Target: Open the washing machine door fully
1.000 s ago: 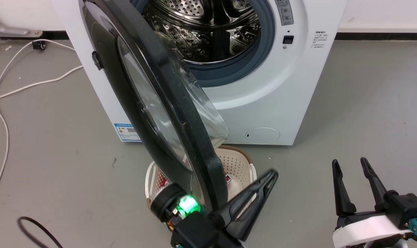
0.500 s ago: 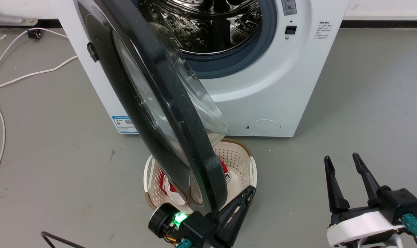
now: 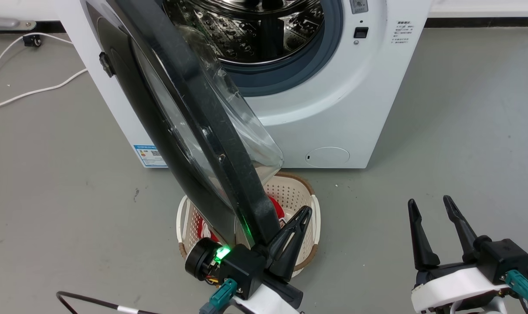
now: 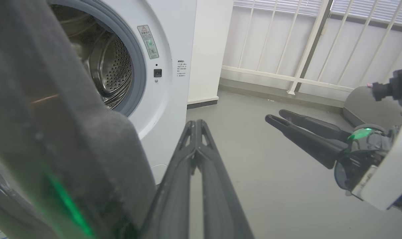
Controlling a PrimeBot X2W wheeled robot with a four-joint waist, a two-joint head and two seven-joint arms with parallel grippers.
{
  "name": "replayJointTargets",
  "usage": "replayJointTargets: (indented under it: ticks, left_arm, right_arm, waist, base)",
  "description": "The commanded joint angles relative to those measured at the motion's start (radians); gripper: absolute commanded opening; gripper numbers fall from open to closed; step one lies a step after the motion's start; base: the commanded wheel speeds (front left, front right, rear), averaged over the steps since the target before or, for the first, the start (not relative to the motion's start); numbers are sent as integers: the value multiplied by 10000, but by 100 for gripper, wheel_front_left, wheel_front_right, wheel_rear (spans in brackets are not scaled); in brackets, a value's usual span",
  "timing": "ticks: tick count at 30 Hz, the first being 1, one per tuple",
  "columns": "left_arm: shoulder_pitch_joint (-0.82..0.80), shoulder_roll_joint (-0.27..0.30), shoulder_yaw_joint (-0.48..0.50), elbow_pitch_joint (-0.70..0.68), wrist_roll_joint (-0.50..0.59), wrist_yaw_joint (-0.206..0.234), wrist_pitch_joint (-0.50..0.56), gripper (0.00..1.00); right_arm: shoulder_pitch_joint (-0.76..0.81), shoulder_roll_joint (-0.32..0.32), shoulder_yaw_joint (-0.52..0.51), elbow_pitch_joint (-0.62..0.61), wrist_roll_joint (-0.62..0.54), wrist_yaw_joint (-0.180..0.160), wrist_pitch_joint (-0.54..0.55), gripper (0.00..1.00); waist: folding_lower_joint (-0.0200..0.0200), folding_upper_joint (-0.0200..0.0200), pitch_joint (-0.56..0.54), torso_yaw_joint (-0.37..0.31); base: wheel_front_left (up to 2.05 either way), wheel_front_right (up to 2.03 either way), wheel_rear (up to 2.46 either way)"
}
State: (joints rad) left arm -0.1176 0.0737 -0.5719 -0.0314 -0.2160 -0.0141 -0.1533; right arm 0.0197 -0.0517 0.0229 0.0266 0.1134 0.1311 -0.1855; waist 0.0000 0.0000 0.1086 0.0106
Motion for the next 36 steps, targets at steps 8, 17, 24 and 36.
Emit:
replayJointTargets:
  ticks: [8, 17, 24, 36]
  left_arm:
    - [90, 224, 516, 127, -59, 538, -242, 0]
    - [1029, 442, 405, -799, -39, 891, -345, 0]
    - [1585, 517, 245, -1299, -162, 971, -431, 0]
    - [1888, 629, 587, -1221, -435, 1275, -486, 0]
  right_arm:
    - [-105, 30, -10, 68, 48, -7, -90, 100]
    - [79, 30, -208, -59, -66, -7, 69, 100]
    - [189, 25, -469, -282, -178, -7, 258, 100]
    - [104, 21, -547, -590, -350, -7, 523, 100]
  waist:
    - [0, 0, -51, 64]
    - [0, 0, -173, 875]
    - [0, 0, -136, 2130]
    - [0, 0, -94, 4337]
  base:
    - [0, 0, 0]
    - [0, 0, 0]
    - [0, 0, 0]
    - [0, 0, 0]
